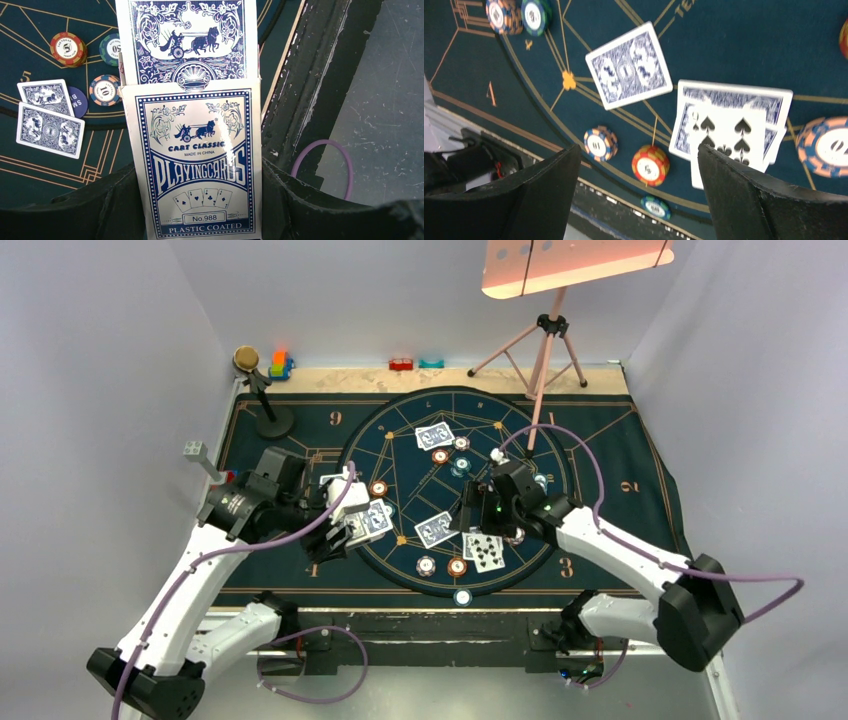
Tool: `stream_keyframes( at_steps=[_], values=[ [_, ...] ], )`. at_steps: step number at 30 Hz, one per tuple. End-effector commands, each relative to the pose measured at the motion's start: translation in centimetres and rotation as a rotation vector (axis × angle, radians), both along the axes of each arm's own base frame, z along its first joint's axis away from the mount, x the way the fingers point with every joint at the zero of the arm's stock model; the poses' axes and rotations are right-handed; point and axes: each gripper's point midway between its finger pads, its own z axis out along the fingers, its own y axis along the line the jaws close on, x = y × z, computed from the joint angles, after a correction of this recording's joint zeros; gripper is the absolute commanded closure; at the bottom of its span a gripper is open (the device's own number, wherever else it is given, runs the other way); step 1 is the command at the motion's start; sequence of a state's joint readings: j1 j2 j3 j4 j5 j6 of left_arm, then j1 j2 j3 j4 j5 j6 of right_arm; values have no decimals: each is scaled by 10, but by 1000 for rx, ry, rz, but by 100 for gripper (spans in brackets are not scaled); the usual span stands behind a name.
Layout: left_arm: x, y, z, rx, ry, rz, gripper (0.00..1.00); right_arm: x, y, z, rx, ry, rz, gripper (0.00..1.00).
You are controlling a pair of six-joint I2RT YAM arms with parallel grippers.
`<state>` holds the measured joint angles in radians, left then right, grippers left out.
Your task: Distribute texas hold em gaming equipment
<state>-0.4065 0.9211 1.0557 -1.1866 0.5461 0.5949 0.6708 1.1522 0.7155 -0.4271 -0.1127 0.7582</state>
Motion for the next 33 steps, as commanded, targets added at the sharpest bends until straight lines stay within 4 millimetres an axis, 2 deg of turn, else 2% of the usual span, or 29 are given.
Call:
stream_keyframes(
  at_steps=[1,6,15,20,25,28,33],
  values=[
    [1,-3,7,-24,-37,-14,100,40,8,6,-10,-102,-19,9],
    [1,-1,5,-18,-44,-13,100,44,10,-14,-39,-69,-12,10],
    [2,-1,3,-15,-40,-14,100,25,0,-42,-53,-14,-15,10],
    [2,-1,4,-17,-44,-13,100,22,-5,-56,-72,1,-19,10],
    [1,0,5,-13,-44,-11,100,13,-9,-62,-74,22,-20,10],
    [0,1,4,-11,-46,-11,100,-3,-15,-65,-50,49,-25,10],
    [0,0,5,-14,-45,-12,100,-46,-27,-73,-20,133,-16,10]
  ],
)
